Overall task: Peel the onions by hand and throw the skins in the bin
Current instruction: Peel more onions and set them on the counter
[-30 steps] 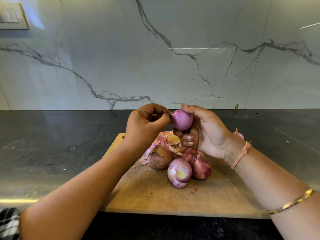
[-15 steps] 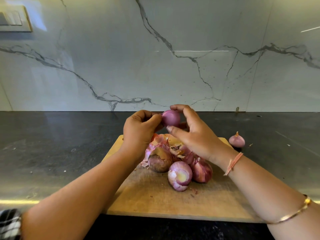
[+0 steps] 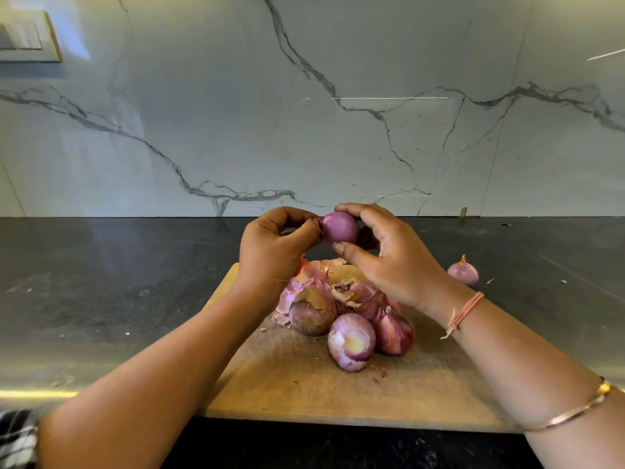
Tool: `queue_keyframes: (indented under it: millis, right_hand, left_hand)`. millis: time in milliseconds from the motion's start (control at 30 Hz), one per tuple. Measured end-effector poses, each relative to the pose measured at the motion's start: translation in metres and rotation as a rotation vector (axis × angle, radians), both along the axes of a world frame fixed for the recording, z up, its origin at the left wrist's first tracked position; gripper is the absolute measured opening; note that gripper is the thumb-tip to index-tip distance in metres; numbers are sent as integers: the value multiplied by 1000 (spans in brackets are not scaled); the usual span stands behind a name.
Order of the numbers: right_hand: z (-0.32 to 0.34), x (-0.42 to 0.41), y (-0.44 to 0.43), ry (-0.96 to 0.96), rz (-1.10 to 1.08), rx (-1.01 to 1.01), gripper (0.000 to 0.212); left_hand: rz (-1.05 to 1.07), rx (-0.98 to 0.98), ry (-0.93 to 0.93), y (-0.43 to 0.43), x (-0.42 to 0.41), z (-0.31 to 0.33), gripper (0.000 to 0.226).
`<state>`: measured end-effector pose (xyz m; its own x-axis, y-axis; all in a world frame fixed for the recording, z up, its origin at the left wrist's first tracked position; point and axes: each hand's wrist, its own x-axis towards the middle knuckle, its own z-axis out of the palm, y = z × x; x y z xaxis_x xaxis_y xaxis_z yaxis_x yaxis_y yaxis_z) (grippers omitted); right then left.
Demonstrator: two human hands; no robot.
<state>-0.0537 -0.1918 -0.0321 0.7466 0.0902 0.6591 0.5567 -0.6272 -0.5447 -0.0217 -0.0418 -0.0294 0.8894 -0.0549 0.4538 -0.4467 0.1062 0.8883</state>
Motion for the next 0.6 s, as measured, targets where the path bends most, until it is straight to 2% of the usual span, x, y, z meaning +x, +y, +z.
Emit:
queue_keyframes:
  millis: [200, 333, 600]
  right_hand:
    - [3, 1, -4, 273, 202, 366, 22]
    - [3, 3, -7, 398, 286, 512, 24]
    - [4, 0, 1, 475, 390, 736, 17]
  left_hand:
    - [88, 160, -99, 0, 0, 0, 16]
    - [109, 200, -111, 0, 0, -1, 15]
    - [180, 299, -252, 2, 1, -1, 21]
